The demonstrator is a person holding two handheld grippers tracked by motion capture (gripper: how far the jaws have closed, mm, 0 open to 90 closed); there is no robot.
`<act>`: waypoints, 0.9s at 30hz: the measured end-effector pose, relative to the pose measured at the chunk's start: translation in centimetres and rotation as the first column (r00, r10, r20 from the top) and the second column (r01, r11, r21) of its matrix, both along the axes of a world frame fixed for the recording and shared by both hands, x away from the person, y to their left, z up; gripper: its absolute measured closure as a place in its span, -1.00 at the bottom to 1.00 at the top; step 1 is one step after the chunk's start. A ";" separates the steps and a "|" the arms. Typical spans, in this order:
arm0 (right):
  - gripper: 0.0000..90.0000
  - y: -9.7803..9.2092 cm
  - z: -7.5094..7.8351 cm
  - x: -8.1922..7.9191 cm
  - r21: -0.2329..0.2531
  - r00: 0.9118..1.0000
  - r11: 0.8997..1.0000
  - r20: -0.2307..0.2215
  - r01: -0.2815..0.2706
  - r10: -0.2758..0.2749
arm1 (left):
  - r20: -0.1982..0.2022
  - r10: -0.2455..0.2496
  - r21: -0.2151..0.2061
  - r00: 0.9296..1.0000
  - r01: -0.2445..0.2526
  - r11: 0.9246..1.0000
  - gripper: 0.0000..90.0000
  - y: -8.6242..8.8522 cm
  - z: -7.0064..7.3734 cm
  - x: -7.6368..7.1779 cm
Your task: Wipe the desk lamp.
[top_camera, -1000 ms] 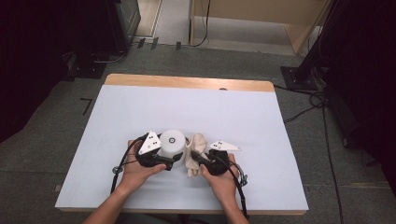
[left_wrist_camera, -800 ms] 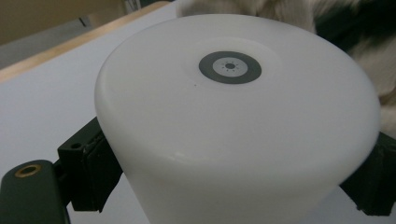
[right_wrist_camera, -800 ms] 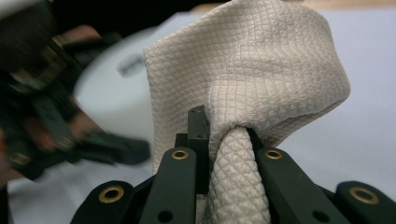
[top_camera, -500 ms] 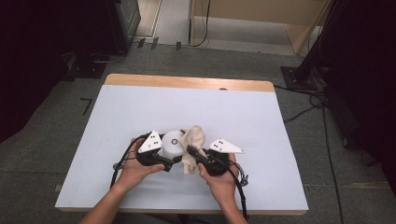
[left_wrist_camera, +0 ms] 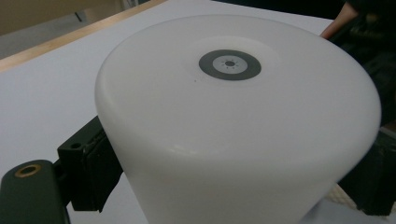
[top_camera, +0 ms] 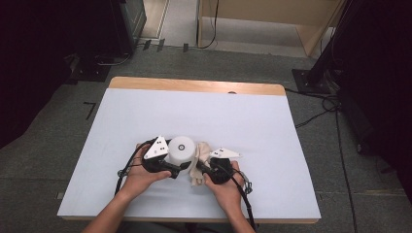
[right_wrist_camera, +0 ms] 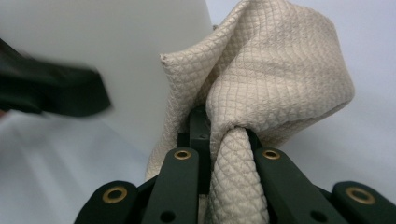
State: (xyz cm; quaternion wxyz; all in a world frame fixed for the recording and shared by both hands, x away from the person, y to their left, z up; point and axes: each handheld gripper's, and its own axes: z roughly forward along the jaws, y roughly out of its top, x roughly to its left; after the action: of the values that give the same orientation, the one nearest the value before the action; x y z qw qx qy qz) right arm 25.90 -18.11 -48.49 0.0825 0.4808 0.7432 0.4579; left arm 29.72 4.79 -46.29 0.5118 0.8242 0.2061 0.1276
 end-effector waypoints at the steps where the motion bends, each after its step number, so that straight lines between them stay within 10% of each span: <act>1: 0.87 -0.1 0.5 -0.1 0.017 1.000 1.000 0.023 0.003 -0.004 | 0.000 0.000 0.000 1.000 0.000 1.000 -0.80 0.0 0.0 0.0; 5: 0.88 -0.5 3.5 -0.9 0.093 0.987 0.996 0.158 0.002 -0.016 | 0.000 0.001 0.000 1.000 -0.001 1.000 -0.80 0.0 0.0 0.0; 9: 0.88 -0.4 4.2 -1.1 0.083 0.981 0.997 0.192 0.001 -0.017 | -0.001 0.002 0.000 1.000 -0.002 1.000 -0.81 0.0 0.0 0.0; 19: 0.87 -0.1 0.0 0.4 0.000 1.000 1.000 -0.015 -0.001 0.001 | -0.001 0.002 -0.003 1.000 -0.002 1.000 -0.81 0.0 0.0 0.0; 27: 0.87 0.0 -0.9 0.7 -0.018 0.998 1.000 -0.058 -0.017 0.016 | -0.013 0.024 -0.002 1.000 -0.024 1.000 -0.81 0.0 0.1 -0.3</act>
State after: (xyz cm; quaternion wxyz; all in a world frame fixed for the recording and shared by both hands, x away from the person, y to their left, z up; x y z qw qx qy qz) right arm 26.60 -18.09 -49.38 0.0616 0.4871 0.7533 0.4376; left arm 29.47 4.82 -46.15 0.5096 0.8221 0.2194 0.1279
